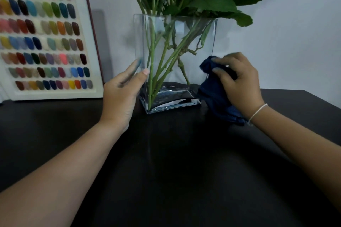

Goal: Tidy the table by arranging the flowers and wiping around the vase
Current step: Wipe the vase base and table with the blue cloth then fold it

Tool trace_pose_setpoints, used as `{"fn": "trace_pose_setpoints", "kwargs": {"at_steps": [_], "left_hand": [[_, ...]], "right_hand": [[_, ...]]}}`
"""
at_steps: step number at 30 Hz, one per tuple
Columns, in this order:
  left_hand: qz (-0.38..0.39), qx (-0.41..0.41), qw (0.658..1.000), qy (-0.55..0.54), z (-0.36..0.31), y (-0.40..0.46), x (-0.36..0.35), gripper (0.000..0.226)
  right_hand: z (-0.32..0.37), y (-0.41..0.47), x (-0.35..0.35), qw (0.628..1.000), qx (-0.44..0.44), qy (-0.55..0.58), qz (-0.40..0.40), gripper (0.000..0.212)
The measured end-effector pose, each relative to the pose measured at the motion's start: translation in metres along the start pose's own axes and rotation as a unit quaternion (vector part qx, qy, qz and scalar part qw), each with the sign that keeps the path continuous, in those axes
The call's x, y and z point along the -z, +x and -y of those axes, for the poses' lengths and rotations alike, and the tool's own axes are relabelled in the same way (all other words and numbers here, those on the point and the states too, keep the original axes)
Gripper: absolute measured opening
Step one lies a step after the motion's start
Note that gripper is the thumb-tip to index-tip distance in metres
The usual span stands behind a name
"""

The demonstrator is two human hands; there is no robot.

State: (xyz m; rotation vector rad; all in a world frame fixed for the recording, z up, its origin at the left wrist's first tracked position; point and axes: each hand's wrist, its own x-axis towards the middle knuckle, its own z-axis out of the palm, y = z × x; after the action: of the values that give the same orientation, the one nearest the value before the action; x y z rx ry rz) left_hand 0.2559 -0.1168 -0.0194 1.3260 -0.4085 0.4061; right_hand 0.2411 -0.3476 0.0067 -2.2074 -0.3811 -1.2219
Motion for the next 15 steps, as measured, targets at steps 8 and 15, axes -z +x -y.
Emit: {"fn": "trace_pose_setpoints", "kwargs": {"at_steps": [8,15], "left_hand": [[0.005,-0.001,1.000,0.012,0.001,0.000,0.002,0.046],[-0.003,0.002,1.000,0.017,0.001,0.002,0.003,0.047]], "right_hand": [[-0.005,-0.018,0.003,0.970,-0.014,-0.016,0.244,0.018],[0.005,-0.007,0.022,0.944,-0.045,0.026,0.325,0.016]]}}
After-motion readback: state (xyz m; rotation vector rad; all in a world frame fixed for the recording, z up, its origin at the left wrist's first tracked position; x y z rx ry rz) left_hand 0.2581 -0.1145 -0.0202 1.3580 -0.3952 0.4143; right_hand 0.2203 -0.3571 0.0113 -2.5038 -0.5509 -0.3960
